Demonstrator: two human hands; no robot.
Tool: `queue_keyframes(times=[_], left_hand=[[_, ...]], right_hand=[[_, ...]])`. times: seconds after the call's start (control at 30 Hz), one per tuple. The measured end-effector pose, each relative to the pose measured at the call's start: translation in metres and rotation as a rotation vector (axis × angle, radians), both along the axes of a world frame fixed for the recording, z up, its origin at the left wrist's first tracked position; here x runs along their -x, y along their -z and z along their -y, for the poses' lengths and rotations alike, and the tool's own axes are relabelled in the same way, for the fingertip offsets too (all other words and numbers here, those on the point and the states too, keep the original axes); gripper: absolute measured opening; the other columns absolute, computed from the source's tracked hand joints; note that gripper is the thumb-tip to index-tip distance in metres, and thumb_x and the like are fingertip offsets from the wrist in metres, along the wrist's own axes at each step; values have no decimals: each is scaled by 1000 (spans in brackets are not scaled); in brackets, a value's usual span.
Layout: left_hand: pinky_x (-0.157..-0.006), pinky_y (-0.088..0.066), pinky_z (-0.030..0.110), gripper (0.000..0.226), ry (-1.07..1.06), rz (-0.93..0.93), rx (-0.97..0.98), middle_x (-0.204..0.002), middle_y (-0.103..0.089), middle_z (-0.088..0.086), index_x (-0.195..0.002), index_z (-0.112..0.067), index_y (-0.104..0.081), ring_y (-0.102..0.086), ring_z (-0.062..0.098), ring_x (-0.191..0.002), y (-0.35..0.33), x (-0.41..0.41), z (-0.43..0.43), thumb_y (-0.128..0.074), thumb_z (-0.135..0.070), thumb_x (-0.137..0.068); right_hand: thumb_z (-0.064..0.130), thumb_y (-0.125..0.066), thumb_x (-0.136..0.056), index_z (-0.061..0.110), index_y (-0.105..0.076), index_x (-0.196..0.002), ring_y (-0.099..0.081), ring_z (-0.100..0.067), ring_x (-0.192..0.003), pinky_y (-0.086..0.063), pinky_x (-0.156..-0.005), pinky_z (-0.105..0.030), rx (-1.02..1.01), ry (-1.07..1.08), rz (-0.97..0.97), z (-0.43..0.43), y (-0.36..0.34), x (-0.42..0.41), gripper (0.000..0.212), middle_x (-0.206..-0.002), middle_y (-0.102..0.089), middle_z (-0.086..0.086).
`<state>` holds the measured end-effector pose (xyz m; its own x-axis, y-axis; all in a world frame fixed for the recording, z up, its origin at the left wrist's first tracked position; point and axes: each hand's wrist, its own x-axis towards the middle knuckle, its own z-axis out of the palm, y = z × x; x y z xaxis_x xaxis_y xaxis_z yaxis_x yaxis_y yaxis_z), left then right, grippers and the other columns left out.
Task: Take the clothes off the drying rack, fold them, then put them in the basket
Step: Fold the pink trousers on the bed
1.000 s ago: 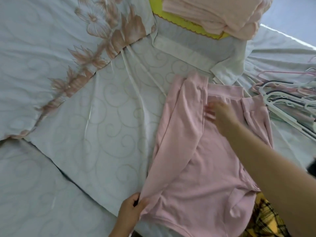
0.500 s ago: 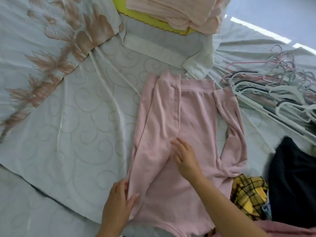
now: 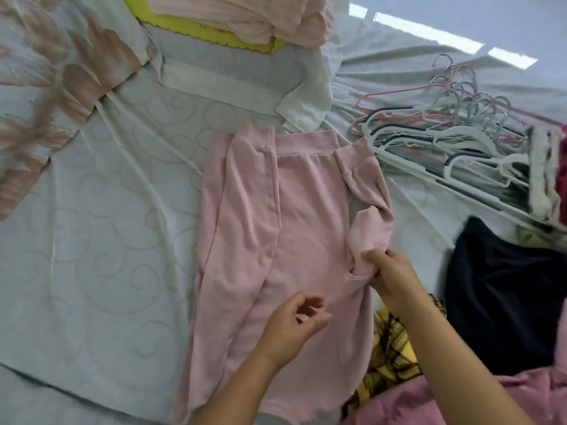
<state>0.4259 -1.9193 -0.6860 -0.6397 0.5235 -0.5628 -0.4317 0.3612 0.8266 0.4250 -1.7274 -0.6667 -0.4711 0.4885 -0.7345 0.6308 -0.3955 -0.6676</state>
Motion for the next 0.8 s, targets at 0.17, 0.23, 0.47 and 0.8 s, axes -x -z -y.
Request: queue_keyframes(times=[0.17, 0.23, 0.47, 0.8], left_hand=[[-56, -55, 20, 32, -727, 331, -152, -79, -74, 4, -93, -12, -63, -69, 11, -67, -15, 43, 19, -36, -28, -97], [-50, -54, 20, 43, -824, 256, 47, -77, -73, 7, -90, -13, -62, -66, 17, -66, -5, 62, 52, -32, -43, -96], [-86, -42, 37, 43, -344, -481, 558, -107, -60, 14, -105, -6, -58, -55, 34, -107, 12, 127, 72, -70, -39, -79], [-60, -40, 22, 17, -2, -305, 258, -68, -64, 1, -71, -13, -56, -56, 13, -66, -8, 183, 3, -62, -13, -87]], right_hand=[[4, -60, -88, 12, -56, -113, -59, -9, -83, -48, -73, -20, 247, -723, -283, 96, -46, 31, 26, -98, -59, -4], [14, -58, -91, 18, -43, -134, -55, -3, -96, -45, -83, -10, 152, -825, -211, 105, -33, 27, 45, -117, -52, 5], [30, -62, -87, 13, -47, -128, -51, -20, -111, -42, -95, -29, -372, -791, 253, 80, 35, -28, 47, -123, -48, -5], [13, -58, -74, 21, -50, -76, -44, -4, -58, -32, -54, -20, -397, -712, -11, 86, 18, -91, 12, -66, -49, 7]])
